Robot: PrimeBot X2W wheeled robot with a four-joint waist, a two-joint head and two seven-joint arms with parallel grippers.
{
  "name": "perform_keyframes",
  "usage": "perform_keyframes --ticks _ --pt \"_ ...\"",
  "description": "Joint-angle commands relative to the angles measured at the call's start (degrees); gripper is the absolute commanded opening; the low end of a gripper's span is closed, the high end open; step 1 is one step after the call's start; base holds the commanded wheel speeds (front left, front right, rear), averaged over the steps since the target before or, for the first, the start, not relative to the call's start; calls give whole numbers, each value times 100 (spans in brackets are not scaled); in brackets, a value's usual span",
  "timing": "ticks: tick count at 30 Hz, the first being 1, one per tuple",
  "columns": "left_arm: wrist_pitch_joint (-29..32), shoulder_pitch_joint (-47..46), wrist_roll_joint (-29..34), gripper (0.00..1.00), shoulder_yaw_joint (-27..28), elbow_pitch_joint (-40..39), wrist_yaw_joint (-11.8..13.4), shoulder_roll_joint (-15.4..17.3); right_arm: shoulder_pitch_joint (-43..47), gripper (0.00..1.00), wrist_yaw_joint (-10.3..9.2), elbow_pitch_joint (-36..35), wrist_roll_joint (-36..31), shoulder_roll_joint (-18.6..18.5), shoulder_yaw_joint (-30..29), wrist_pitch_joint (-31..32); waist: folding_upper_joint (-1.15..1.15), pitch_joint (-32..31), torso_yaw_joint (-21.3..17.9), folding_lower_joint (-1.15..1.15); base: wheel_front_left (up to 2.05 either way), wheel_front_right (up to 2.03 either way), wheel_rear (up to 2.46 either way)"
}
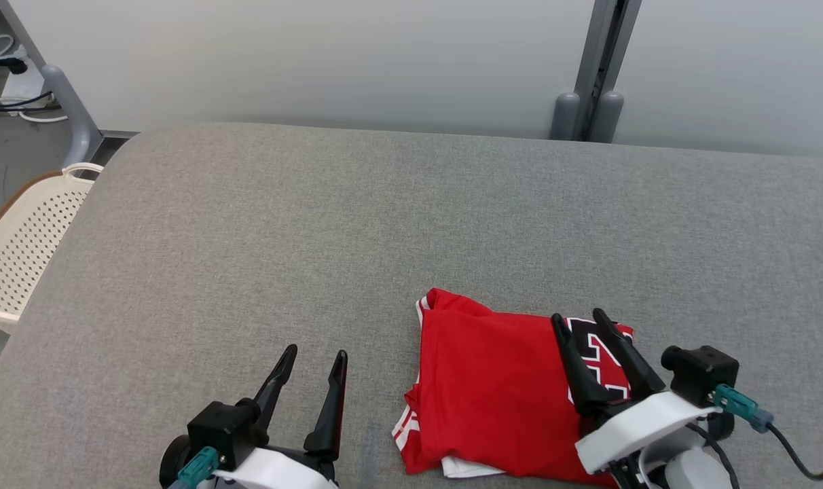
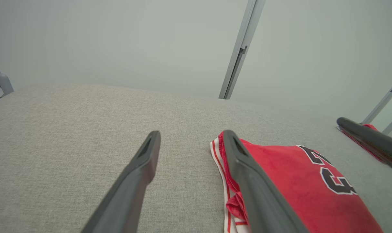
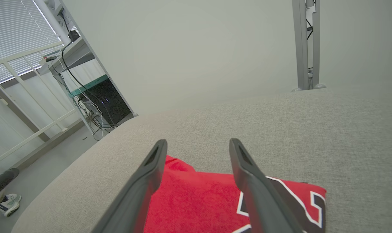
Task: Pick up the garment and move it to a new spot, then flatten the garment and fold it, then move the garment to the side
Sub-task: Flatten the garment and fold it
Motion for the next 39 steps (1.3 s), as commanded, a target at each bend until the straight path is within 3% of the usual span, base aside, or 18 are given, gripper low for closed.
perform_keyframes --ticks 1,14,23,28,29,30,31,33,34,35,36,39 --pt "-4 15 9 100 6 10 20 33 83 97 13 -16 -111 -21 -85 -49 0 -15 2 0 0 0 0" --pt "-49 252 53 100 209 -108 139 87 875 100 13 -896 -1432 50 -1539 -137 0 -153 -142 0 0 0 0" --pt "-57 372 145 100 320 -134 154 50 1322 100 14 -1440 -1407 53 -1769 -47 0 -204 -217 0 0 0 0" --pt "-59 363 173 100 334 -121 103 23 1316 100 14 -1383 -1323 56 -1497 3 0 -205 -150 0 0 0 0" --pt "-59 329 198 100 330 -119 84 11 1237 96 14 -1183 -1321 56 -1232 40 0 -191 -65 0 0 0 0" --pt "-59 312 212 100 331 -111 80 7 1166 84 14 -1065 -1287 54 -1073 35 0 -181 -14 0 0 0 0" --pt "-54 295 215 100 333 -106 75 -4 1121 48 14 -890 -1213 53 -903 57 0 -171 44 0 0 0 0" --pt "-55 261 228 100 335 -96 65 -10 963 33 13 -548 -1193 51 -534 30 0 -147 170 0 0 0 0" --pt "-55 261 228 100 335 -96 65 -10 963 33 13 -548 -1193 51 -534 30 0 -147 170 0 0 0 0" --pt "-55 253 229 100 346 -91 62 -12 882 23 13 -357 -1109 49 -356 22 0 -138 233 0 0 0 0" --pt "-55 247 237 100 348 -86 59 -11 790 4 13 -174 -1088 49 -174 9 0 -129 297 0 0 0 0" --pt "-56 236 257 100 363 -80 54 -13 509 0 13 368 -940 49 285 -28 0 -114 472 0 0 0 0"
